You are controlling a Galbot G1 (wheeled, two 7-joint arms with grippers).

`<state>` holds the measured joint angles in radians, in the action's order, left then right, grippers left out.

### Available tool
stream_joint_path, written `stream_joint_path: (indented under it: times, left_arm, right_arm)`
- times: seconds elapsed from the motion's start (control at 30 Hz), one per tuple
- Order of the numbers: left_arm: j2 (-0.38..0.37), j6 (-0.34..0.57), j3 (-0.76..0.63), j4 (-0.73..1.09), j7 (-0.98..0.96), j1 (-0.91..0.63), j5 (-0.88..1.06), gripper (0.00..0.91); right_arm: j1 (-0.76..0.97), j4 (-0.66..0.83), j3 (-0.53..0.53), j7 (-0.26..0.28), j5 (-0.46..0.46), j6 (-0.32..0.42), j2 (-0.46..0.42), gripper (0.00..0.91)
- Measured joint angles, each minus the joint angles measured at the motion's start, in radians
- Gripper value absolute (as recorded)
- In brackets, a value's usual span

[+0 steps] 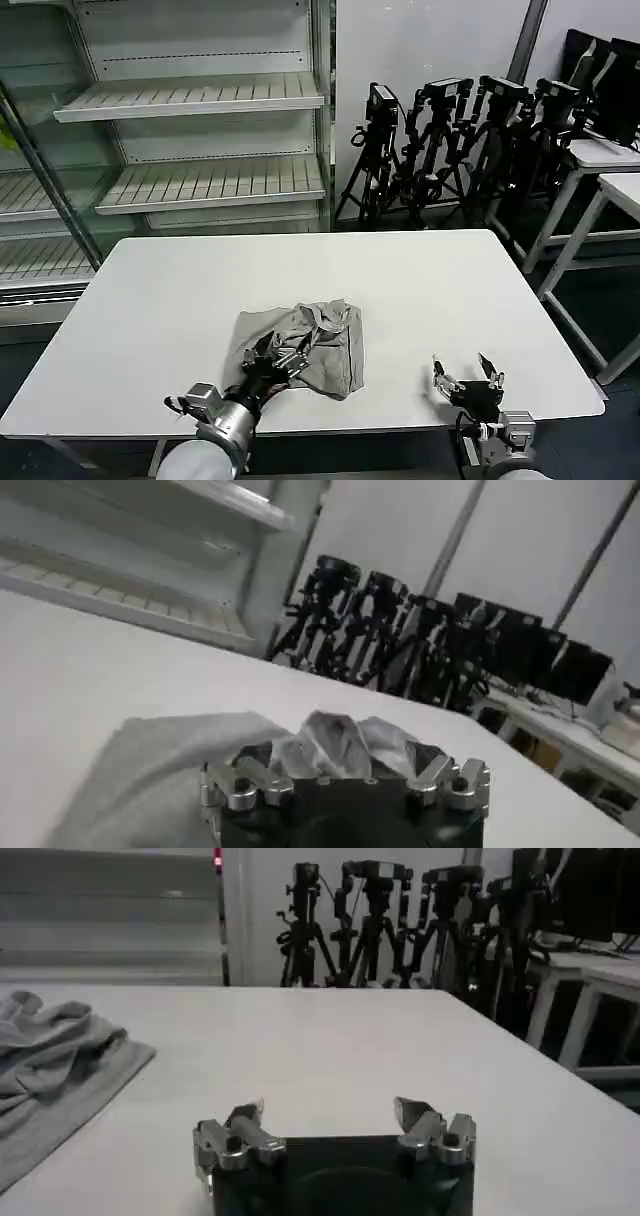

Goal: Fold and organize the clothes.

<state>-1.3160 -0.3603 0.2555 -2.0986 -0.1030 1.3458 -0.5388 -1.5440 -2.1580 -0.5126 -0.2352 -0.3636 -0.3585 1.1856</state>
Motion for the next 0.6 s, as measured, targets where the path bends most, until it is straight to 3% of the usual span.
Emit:
stream_joint_path:
  times: [0.03, 0.07, 0.1, 0.13, 0.17, 0.23, 0.37, 0.6]
  left_arm:
    - [-0.002, 0.005, -0.007, 0.005, 0.001, -0.001, 0.013, 0.715]
    - [-0.004, 0.011, -0.014, 0.011, 0.001, -0.003, 0.026, 0.625]
    - [-0.005, 0.016, -0.02, 0.018, 0.001, -0.005, 0.037, 0.464]
    - [-0.006, 0.02, -0.023, 0.024, 0.0, -0.008, 0.047, 0.393]
    - [-0.007, 0.025, -0.026, 0.031, 0.0, -0.011, 0.056, 0.262]
    - [-0.007, 0.035, -0.03, 0.043, -0.002, -0.016, 0.071, 0.161]
    - [-0.01, 0.046, -0.044, 0.052, -0.002, -0.018, 0.087, 0.081]
    - [-0.016, 0.062, -0.076, 0.045, 0.005, -0.003, 0.108, 0.05]
  right_arm:
    - [-0.001, -0.001, 0.0, 0.0, 0.0, 0.0, 0.0, 0.907]
    - [-0.002, -0.002, -0.001, 0.0, 0.0, 0.0, 0.0, 0.907]
    - [-0.003, -0.003, -0.002, 0.0, 0.0, 0.0, 0.0, 0.907]
    - [-0.003, -0.005, -0.002, 0.0, 0.0, 0.0, 0.001, 0.907]
    - [-0.004, -0.007, -0.002, 0.0, 0.0, 0.0, 0.0, 0.907]
    - [-0.007, -0.011, -0.004, 0.0, 0.0, 0.0, 0.001, 0.907]
    - [-0.013, -0.015, -0.006, -0.001, 0.003, 0.0, 0.003, 0.907]
    - [-0.023, -0.026, -0.014, -0.002, 0.006, 0.0, 0.005, 0.907]
